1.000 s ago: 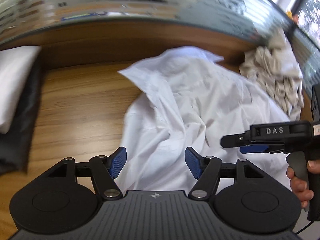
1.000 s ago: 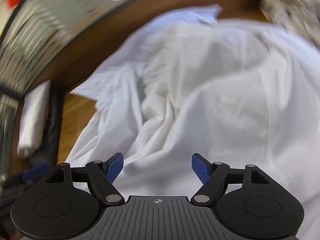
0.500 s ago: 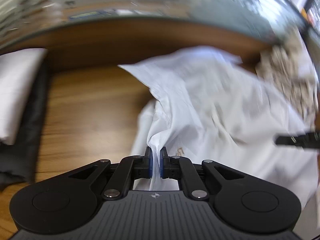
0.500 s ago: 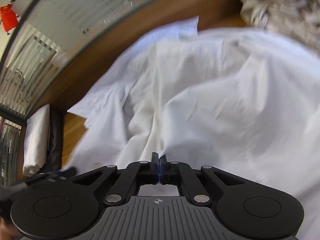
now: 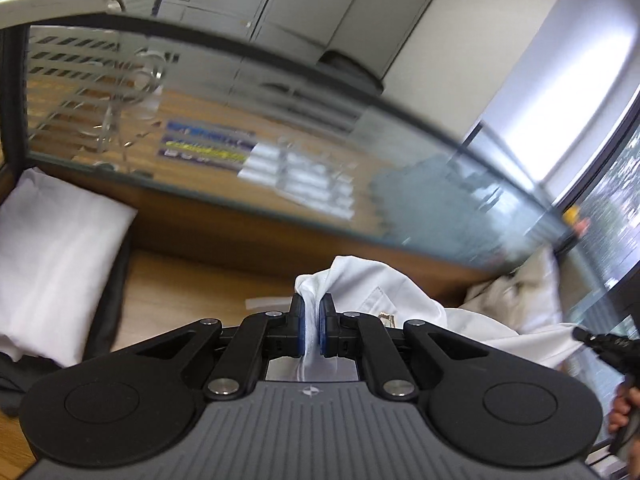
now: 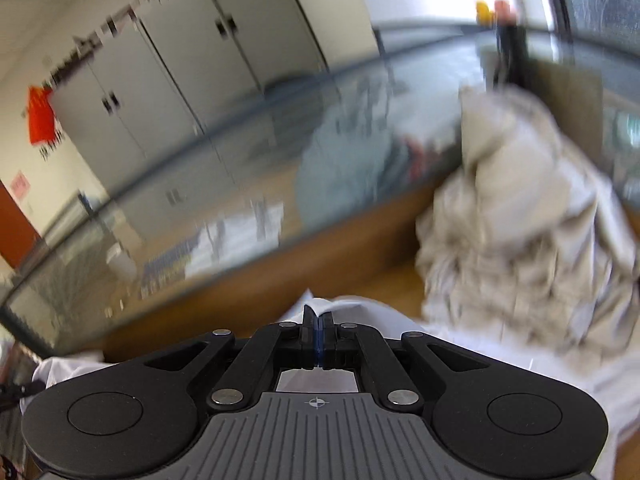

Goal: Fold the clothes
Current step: 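Grasp the shirt edge with both grippers and drag it across the desk, then open both grippers and release the shirt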

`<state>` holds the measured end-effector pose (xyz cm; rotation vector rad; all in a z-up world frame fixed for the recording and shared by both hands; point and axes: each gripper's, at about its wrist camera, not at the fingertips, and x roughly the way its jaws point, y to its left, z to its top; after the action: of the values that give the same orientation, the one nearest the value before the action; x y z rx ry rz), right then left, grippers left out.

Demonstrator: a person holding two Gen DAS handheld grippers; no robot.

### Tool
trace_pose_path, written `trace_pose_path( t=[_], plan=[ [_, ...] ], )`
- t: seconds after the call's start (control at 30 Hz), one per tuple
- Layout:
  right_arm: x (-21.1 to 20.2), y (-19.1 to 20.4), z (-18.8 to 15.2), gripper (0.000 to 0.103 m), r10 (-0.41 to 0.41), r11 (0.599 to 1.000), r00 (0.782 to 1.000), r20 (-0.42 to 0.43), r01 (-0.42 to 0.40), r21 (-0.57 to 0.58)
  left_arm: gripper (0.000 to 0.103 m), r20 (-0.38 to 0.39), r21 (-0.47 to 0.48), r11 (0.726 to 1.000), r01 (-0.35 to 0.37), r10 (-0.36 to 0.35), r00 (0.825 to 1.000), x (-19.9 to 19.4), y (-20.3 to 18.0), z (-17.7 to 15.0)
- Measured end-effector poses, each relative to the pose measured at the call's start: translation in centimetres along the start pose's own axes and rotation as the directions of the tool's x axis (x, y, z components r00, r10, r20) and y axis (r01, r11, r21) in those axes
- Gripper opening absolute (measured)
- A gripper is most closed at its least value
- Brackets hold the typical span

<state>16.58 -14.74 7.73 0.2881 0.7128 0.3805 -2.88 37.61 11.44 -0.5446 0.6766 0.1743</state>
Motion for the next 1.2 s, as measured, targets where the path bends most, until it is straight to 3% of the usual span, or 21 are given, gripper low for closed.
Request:
trace_pose_path(
  t=[0.17,0.33,0.47,0.57,0.67,0.73,0.77,0.8,0.87,0.93,0.97,1.03,1.2],
  plan=[
    [-1.9,-1.7,0.7,0.002,-0.016,0.999,0.999,0.034,0.015,0.043,0.007,-0.046,-0.053,0.999,0.009,-0.012,0.999,-0.4,2.2,-1.8],
    [-0.2,-4.5,-3.2,0.002,-0.103,0.991,0.992,-0.071,0.108,0.075,0.008,-0.176,-0.106,0.991,-0.081,0.062,0.982,1.0,5.8,-7.2],
    [2.4,-6.5,-7.5,0.002,-0.185,0.976,0.966,-0.181,0.202,0.079,0.01,-0.27,-0.143,0.976,-0.167,0.124,0.955,2.0,8.7,-11.0],
    [3.8,-6.9,-9.9,0.002,-0.241,0.967,0.94,-0.24,0.252,0.018,0.015,-0.313,-0.13,0.962,-0.24,0.19,0.93,2.4,10.3,-13.3],
    [3.9,-5.8,-11.1,0.004,-0.267,0.964,0.928,-0.26,0.26,-0.059,0.027,-0.296,-0.095,0.962,-0.257,0.219,0.93,1.4,10.1,-13.7],
    [3.3,-4.4,-11.0,0.008,-0.291,0.955,0.923,-0.252,0.266,-0.132,0.031,-0.266,-0.084,0.965,-0.247,0.217,0.939,0.3,9.3,-13.3],
    [3.0,-3.6,-10.9,0.016,-0.297,0.951,0.922,-0.249,0.261,-0.167,0.037,-0.251,-0.082,0.969,-0.235,0.208,0.945,-0.3,9.0,-13.1],
    [2.8,-2.8,-10.7,0.023,-0.297,0.947,0.923,-0.243,0.253,-0.197,0.05,-0.236,-0.084,0.971,-0.222,0.197,0.952,-0.8,8.7,-12.7],
    [2.2,-1.2,-10.3,0.029,-0.292,0.939,0.928,-0.231,0.232,-0.255,0.065,-0.206,-0.078,0.978,-0.195,0.176,0.963,-1.6,7.7,-12.1],
    [1.7,0.9,-10.3,0.037,-0.268,0.932,0.939,-0.216,0.197,-0.303,0.067,-0.185,-0.056,0.983,-0.173,0.16,0.97,-1.8,6.3,-11.7],
    [1.5,2.0,-10.4,0.048,-0.258,0.928,0.945,-0.203,0.183,-0.325,0.069,-0.179,-0.042,0.986,-0.164,0.154,0.972,-1.7,5.6,-11.6],
    [1.2,4.0,-10.7,0.05,-0.226,0.922,0.956,-0.185,0.149,-0.358,0.071,-0.185,-0.03,0.986,-0.162,0.154,0.971,-0.9,4.3,-11.7],
    [2.3,8.5,-11.7,0.052,-0.086,0.921,0.962,-0.26,-0.023,-0.389,0.074,-0.226,-0.035,0.983,-0.179,0.166,0.96,1.6,2.1,-12.9]
  ],
)
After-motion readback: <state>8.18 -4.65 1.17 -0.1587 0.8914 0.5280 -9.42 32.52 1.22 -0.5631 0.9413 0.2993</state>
